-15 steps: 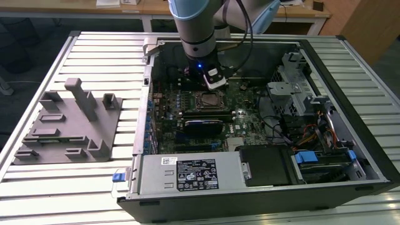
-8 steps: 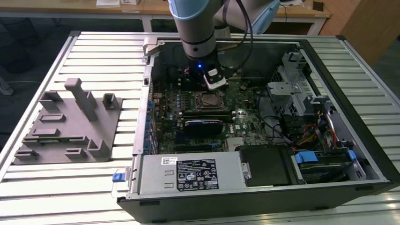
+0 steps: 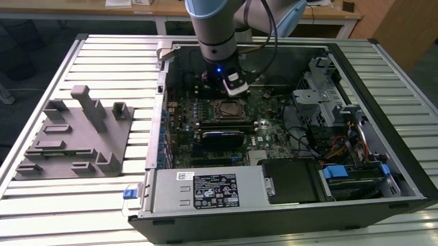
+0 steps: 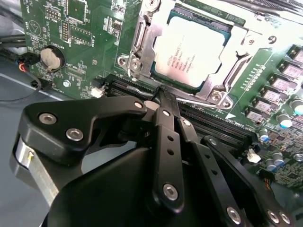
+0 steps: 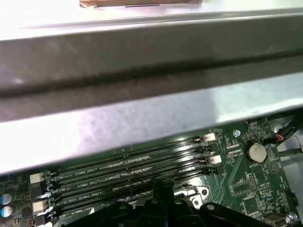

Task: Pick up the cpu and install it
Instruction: 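Install the first cpu locking lever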

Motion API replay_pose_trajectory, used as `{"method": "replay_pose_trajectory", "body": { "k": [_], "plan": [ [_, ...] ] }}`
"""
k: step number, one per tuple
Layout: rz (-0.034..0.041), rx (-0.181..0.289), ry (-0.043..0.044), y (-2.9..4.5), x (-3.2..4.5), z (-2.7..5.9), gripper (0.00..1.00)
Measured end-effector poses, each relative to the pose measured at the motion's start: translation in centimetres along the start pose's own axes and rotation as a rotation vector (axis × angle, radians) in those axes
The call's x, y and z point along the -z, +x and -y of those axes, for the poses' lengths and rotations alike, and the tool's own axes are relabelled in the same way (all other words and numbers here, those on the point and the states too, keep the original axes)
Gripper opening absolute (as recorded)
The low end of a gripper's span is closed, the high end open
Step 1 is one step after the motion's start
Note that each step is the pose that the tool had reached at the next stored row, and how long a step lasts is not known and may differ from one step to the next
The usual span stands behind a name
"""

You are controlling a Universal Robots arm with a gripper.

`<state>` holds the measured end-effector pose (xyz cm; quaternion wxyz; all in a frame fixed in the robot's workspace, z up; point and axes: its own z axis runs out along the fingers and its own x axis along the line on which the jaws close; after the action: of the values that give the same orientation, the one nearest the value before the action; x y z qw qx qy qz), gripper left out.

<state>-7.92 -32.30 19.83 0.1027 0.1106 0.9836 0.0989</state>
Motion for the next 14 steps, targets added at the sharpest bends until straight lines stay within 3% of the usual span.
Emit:
{"method": "replay_pose_trajectory", "body": {
  "k": [14],
  "plan": [
    [0.0059, -0.028, 0.0034, 0.01, -0.09, -0.47, 0.11]
  ]
}}
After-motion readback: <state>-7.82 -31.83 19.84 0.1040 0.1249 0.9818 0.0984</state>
